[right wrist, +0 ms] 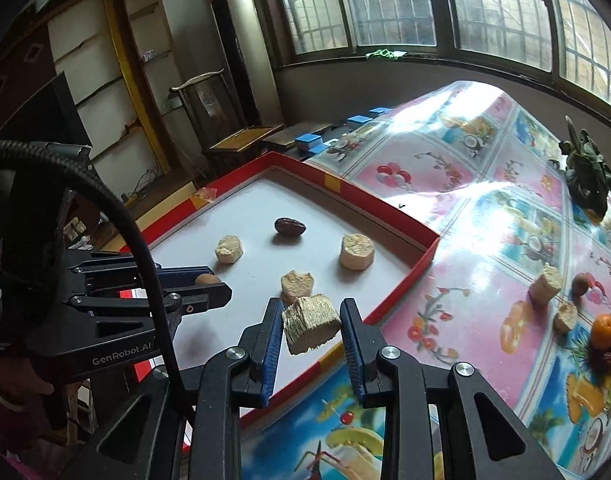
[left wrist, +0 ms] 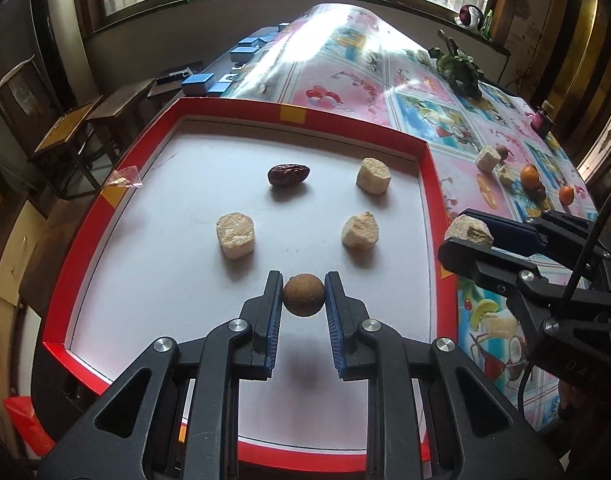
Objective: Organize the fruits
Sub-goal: 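Carry the brown fruit and pale chunk into the red tray and open both tools, then grasp a pale round slice with the left tool while the right tool grasps another slice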
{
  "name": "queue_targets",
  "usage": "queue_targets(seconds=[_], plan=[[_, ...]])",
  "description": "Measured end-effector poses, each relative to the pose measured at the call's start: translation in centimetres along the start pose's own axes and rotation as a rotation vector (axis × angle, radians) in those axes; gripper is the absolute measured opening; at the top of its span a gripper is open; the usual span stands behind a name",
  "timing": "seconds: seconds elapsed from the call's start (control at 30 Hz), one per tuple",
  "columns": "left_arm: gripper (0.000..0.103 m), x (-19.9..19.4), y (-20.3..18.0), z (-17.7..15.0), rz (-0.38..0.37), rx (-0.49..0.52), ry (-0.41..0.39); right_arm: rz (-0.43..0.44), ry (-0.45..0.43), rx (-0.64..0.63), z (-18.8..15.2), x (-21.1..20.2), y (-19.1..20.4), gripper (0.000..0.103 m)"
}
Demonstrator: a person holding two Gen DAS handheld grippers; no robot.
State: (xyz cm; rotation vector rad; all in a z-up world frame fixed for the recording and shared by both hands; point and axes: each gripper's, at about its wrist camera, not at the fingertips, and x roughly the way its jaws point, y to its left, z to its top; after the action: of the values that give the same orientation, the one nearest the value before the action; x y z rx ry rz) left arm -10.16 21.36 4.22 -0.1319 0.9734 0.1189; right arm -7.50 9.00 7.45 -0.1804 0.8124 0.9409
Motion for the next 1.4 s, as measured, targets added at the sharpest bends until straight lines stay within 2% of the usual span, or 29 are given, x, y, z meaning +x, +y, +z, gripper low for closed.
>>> queue_targets(seconds=[0.3, 0.5, 0.63, 0.67, 0.73, 0.77, 0.8, 0.93, 1.1, 1.4], plan=[[0.02, 1.0, 0.6, 0.0, 0.031, -0.01, 0.003, 0.029, 0.077, -0.046, 0.0, 4.1, 1.8, 0.028], [0.02, 1.4, 0.8, -0.1, 0.047, -0.019, 0.016, 0.03, 0.099, -0.061, -0.6, 5.0, 1.8, 0.028], [0.021, 1.5, 0.7, -0.1, 0.05, -0.023, 0.025, 0.032, 0.095, -0.049, -0.9, 5.0, 1.6, 0.033], [0.024, 1.5, 0.7, -0.1, 0.054, -0.024, 0.028, 0.038, 0.089, -0.044, -0.8, 4.8, 1.5, 0.034], [0.038, 1.4, 0.8, 0.0, 0.05, -0.031, 0.025, 0.039, 0.078, -0.044, -0.8, 4.3, 1.5, 0.034], [0.051, 1.2, 0.8, 0.0, 0.044, -0.037, 0.019, 0.036, 0.07, -0.046, -0.8, 4.0, 1.5, 0.034], [0.058, 1.0, 0.8, 0.1, 0.036, -0.042, 0.009, 0.035, 0.062, -0.045, -0.8, 3.7, 1.4, 0.034], [0.059, 0.3, 0.3, 0.5, 0.047, -0.045, -0.013, 0.036, 0.034, -0.017, -1.1, 2.0, 0.7, 0.034], [0.059, 0.2, -1.3, 1.0, 0.017, -0.034, -0.013, 0.014, -0.012, 0.024, -1.8, -0.6, -0.9, 0.035], [0.059, 0.5, -7.1, 2.4, -0.064, 0.04, -0.019, -0.094, -0.047, 0.113, -4.1, -5.2, -5.8, 0.037]])
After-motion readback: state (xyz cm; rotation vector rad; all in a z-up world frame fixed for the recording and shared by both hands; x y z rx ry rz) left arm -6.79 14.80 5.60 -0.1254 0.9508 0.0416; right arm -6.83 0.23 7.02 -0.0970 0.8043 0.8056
